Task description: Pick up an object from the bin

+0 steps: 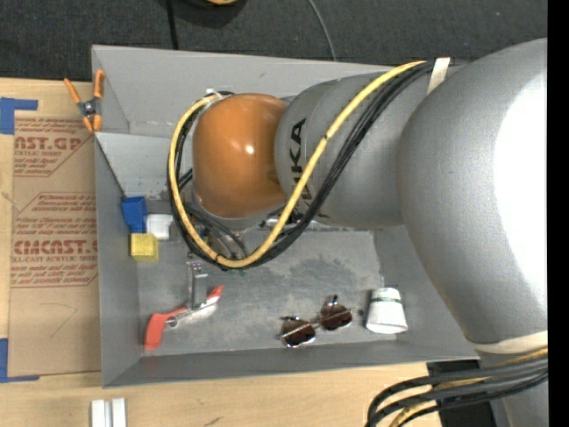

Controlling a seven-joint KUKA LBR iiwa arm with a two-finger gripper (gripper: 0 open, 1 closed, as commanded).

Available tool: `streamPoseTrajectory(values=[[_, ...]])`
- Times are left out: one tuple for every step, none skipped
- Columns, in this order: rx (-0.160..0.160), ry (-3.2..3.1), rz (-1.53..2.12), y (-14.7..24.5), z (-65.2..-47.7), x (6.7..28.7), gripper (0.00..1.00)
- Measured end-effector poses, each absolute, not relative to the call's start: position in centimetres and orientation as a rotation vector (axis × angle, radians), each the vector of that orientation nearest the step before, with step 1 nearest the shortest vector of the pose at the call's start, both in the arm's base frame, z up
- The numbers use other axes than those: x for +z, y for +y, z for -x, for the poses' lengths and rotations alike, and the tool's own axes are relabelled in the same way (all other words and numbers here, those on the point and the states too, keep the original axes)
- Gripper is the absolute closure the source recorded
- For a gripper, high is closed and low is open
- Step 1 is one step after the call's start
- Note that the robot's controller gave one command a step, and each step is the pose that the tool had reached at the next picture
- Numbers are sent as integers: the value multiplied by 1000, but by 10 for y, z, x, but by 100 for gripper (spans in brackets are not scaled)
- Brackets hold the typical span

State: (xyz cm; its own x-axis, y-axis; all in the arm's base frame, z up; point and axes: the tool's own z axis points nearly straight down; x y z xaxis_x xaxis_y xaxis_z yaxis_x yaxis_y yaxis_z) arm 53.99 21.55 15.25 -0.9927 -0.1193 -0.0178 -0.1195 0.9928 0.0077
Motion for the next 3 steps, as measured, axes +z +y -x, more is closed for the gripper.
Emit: streamPoseTrajectory(values=[[12,3127,169,200,-525,121,0],[14,3123,-269,177,-512,107,0],[12,3131,-91,189,-502,89,0]])
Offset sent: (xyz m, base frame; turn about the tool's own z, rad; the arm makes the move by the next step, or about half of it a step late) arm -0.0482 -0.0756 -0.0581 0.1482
